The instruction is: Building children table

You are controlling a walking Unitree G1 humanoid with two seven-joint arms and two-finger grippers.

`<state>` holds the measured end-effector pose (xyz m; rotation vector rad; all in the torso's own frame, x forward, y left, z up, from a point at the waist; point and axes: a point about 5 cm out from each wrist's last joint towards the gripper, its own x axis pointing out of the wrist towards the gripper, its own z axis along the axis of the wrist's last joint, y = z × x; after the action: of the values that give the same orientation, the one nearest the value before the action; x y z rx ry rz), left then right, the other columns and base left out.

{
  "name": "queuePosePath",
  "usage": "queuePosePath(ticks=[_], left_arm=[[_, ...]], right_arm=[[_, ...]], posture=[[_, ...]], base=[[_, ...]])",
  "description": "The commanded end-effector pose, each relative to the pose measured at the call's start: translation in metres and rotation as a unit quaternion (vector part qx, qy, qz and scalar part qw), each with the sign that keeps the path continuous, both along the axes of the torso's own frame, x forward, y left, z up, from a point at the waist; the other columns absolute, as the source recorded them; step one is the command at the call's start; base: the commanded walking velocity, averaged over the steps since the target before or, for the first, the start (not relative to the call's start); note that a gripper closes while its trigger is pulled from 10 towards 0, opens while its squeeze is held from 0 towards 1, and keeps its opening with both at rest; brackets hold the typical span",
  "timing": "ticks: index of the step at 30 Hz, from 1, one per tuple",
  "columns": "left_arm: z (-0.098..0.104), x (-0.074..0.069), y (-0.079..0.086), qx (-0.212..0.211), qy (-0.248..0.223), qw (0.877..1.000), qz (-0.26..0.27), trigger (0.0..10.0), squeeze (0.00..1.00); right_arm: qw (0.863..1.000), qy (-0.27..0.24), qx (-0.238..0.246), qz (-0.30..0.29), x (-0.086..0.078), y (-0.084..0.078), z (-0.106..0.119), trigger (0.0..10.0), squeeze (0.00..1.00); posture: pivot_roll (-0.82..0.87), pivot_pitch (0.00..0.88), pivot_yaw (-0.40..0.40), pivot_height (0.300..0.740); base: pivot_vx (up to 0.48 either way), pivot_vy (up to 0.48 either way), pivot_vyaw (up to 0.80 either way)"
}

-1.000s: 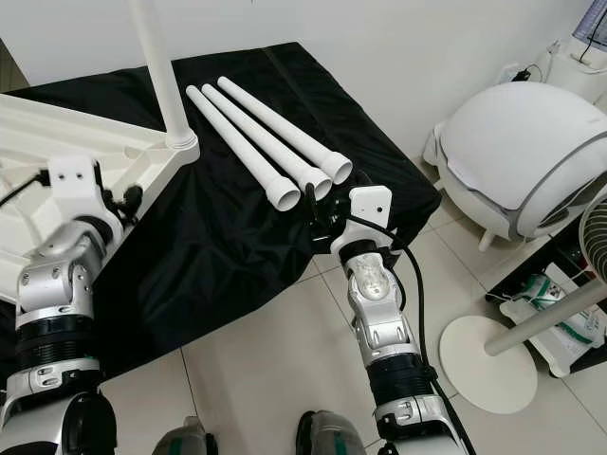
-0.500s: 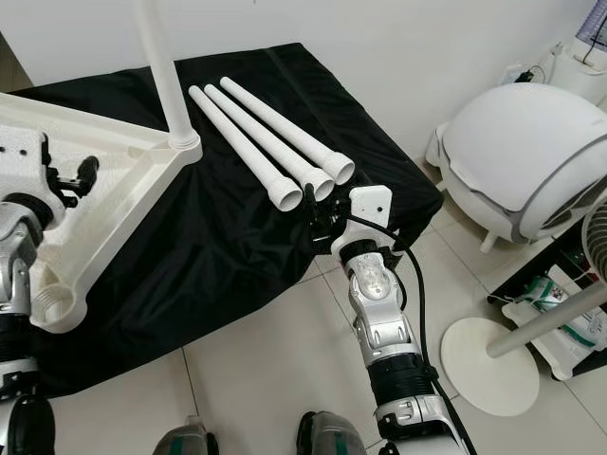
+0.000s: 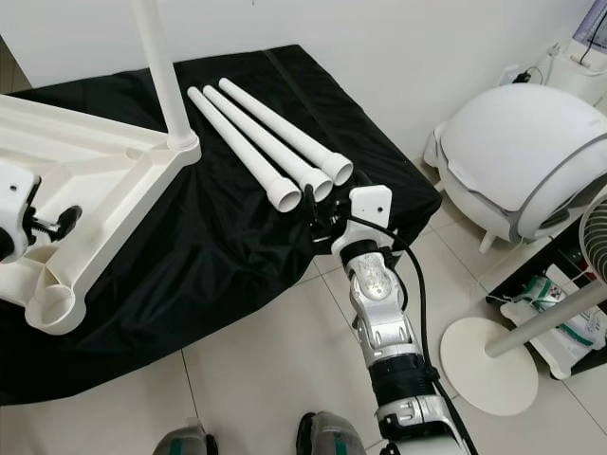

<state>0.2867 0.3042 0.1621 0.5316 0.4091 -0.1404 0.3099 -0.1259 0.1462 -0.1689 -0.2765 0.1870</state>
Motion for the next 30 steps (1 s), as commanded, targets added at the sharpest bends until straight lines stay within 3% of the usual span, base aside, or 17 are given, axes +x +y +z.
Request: queuePosePath(ticks=[1,7,10,19,27,30], left_arm=[[-0.002,-0.003,0.002,-0.004,0.015,1.000,-0.015,10.0,0.00],[-0.003,-0.024,0.019,-0.005,0.070,0.996,-0.061,10.0,0.00],[0.004,-0.030,0.033,-0.010,0.074,0.996,-0.054,10.0,0.00],[0.018,-0.039,0.052,0.015,0.077,0.996,-0.037,10.0,0.00],[0.006,-0.043,0.041,0.033,0.112,0.990,-0.074,10.0,0.00],[-0.004,-0.041,0.024,0.032,0.129,0.985,-0.110,10.0,0.00]], right_arm=[[1.000,0.000,0.002,0.000,-0.001,-0.002,0.000,10.0,0.00],[1.000,0.003,0.000,-0.001,0.000,-0.004,-0.002,10.0,0.00],[1.000,0.005,0.001,0.002,0.000,-0.004,-0.002,10.0,0.00],[1.000,0.007,0.000,0.008,0.000,-0.002,-0.002,10.0,0.00],[1.000,0.007,-0.002,0.010,0.001,-0.002,-0.002,10.0,0.00],[1.000,0.006,-0.002,0.011,0.001,-0.002,-0.002,10.0,0.00]], posture=[[0.00,0.017,-0.006,0.740],[0.01,0.030,-0.006,0.740],[0.02,0.033,-0.007,0.740],[0.03,0.038,-0.011,0.740],[0.02,0.036,-0.012,0.740],[0.02,0.035,-0.012,0.740]], base=[[0.000,0.000,0.00],[0.000,0.000,0.00],[0.000,0.000,0.00],[0.000,0.000,0.00],[0.000,0.000,0.00],[0.000,0.000,0.00]])
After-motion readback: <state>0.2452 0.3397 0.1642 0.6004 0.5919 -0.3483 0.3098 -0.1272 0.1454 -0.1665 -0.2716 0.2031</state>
